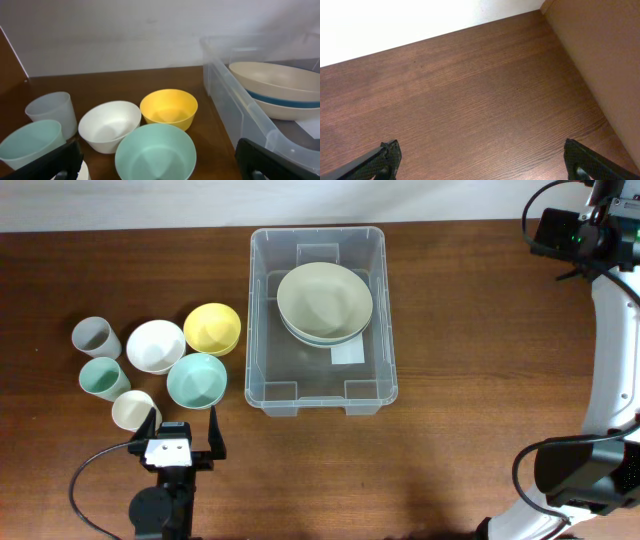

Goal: Pack container
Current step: 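Release the plate and raise the right arm away to the side, then move the left gripper over the cups and grasp the cream cup rim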

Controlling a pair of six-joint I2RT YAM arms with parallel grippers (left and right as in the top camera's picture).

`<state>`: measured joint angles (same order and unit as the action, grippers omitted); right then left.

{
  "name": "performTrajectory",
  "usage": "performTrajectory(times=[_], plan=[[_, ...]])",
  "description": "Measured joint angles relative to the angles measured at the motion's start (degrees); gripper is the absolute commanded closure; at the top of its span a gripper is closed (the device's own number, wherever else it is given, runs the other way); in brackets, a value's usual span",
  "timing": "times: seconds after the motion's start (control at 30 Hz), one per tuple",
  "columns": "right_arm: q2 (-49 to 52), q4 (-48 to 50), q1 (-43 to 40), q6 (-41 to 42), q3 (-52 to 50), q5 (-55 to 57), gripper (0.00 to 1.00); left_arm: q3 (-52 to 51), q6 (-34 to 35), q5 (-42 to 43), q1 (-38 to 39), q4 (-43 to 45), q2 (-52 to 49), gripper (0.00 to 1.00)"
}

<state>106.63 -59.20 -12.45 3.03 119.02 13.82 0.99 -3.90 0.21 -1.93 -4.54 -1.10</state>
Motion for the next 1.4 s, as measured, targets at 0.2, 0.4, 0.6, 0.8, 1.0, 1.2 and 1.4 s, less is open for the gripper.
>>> performTrajectory(times=[0.2, 0.4, 0.6, 0.8, 1.0, 1.2, 1.4], plan=[[0.04, 0.00, 0.00, -0.02, 0.00, 0.00, 0.01, -0.04, -1.09, -1.51, 0.00, 5.44, 0.00, 0.00], [0.04, -0.02, 0.00, -0.04, 0.00, 0.00, 0.01, -0.24, -1.09, 0.26, 0.00, 9.51, -0.02, 0.00], [0.04, -0.02, 0.00, 0.00, 0.00, -0.02, 0.01, 3.98, 0.39, 4.79, 0.04, 7.69, -0.17, 0.01], [0.07, -0.11, 0.00, -0.02, 0.00, -0.28, 0.01, 24.20, 1.29, -2.78, 0.04, -15.91, -9.73, 0.01], [0.07, -0.13, 0.00, 0.00, 0.00, -0.44, 0.01, 51.08, 0.85, -3.52, 0.04, -27.12, -26.45, 0.00], [0.07, -0.17, 0.00, 0.00, 0.00, -0.42, 0.01, 61.48, 0.70, 3.21, 0.04, -32.00, -32.24, 0.00], [0.07, -0.17, 0.00, 0.00, 0.00, -0.42, 0.01, 61.59, 5.07, 1.92, 0.15, -35.76, -32.81, 0.00]])
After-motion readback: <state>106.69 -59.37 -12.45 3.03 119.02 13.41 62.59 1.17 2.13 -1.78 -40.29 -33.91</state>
